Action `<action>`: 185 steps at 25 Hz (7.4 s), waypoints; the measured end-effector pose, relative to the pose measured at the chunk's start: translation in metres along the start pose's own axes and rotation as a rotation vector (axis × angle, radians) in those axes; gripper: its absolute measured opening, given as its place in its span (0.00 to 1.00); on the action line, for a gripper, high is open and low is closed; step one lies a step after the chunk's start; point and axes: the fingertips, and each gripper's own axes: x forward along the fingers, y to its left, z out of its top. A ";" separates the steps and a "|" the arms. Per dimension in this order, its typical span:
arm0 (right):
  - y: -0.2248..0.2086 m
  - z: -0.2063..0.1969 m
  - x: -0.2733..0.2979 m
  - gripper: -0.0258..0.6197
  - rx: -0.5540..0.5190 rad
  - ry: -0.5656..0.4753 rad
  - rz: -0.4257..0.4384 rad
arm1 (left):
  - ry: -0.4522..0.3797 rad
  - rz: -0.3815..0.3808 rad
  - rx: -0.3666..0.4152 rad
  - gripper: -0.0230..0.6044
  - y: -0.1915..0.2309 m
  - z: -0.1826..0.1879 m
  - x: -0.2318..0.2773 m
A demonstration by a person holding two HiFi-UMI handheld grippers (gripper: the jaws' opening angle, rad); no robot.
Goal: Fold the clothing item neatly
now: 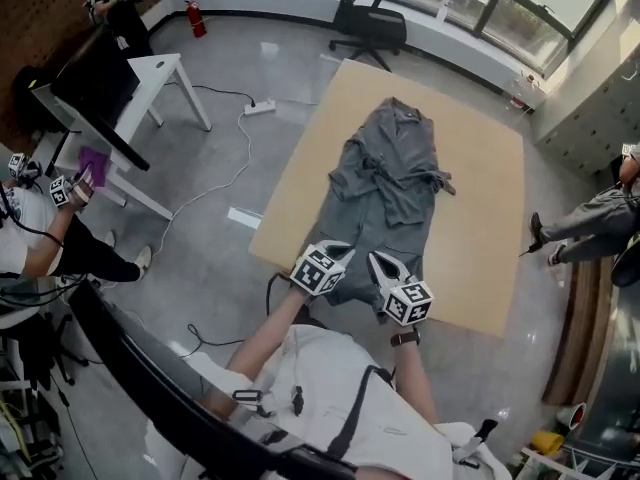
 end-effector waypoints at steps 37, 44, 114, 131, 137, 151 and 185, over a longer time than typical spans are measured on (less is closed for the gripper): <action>-0.115 -0.268 -0.156 0.87 0.462 0.327 -0.632 | 0.443 0.185 -0.276 0.46 0.080 -0.259 -0.039; -0.131 -0.261 -0.123 0.84 0.432 0.315 -0.534 | 0.269 0.218 -0.336 0.46 0.091 -0.236 -0.014; -0.059 0.059 -0.045 0.09 0.194 -0.058 -0.126 | -0.306 -0.064 -0.037 0.06 0.034 0.117 -0.030; -0.149 0.175 0.002 0.09 0.190 -0.158 -0.245 | -0.393 -0.066 -0.117 0.06 0.129 0.227 0.002; -0.204 0.216 0.030 0.10 0.214 -0.180 -0.193 | -0.418 0.016 -0.115 0.06 0.160 0.282 0.039; -0.347 0.293 0.159 0.17 0.224 -0.136 -0.151 | -0.421 0.195 -0.129 0.06 0.289 0.361 0.145; -0.341 -0.060 -0.005 0.28 0.406 0.241 -0.694 | 0.228 0.321 -0.302 0.19 0.244 -0.007 0.116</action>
